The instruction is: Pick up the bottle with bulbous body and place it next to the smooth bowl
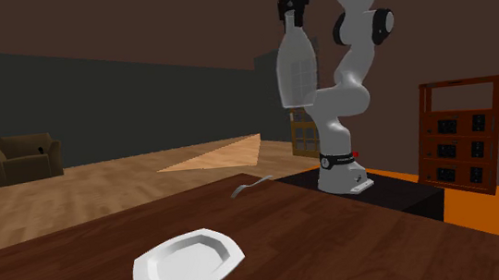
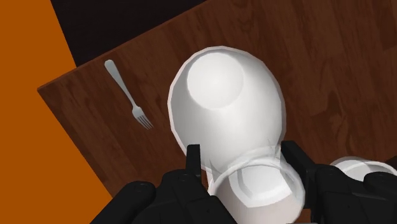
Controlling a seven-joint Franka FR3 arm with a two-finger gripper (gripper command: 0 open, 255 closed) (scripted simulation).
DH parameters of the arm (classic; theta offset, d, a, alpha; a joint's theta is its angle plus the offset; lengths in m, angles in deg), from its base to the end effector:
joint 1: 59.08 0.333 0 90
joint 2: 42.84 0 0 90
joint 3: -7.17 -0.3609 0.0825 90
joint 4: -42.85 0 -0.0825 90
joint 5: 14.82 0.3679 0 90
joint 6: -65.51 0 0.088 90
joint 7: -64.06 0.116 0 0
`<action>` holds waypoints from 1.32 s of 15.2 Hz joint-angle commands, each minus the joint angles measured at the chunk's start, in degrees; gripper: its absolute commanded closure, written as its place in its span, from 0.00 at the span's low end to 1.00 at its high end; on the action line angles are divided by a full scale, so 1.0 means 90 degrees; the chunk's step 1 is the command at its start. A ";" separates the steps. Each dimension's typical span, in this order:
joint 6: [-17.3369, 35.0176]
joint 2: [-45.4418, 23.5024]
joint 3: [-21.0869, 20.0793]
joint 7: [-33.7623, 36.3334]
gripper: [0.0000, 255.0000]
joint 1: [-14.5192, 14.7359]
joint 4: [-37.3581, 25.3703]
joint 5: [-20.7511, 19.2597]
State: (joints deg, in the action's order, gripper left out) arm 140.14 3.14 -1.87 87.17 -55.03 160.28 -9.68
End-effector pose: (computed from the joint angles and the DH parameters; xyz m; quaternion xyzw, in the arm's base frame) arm 0.2032 0.0946 0.7227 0.9949 -0.0968 0.0267 0.0062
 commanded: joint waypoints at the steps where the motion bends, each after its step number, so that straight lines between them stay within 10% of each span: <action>1: -0.0154 -0.0093 0.0005 0.0008 1.00 -0.0009 -0.0247 -0.0010; 6: -0.0482 -0.0340 0.0014 0.0022 1.00 -0.0031 -0.0822 -0.0037; 20: 0.1173 -0.2321 -0.1690 0.1601 1.00 -0.0095 -0.1274 0.0302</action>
State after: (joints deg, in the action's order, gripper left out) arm 149.25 -16.47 -16.17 100.75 -55.81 148.74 -6.85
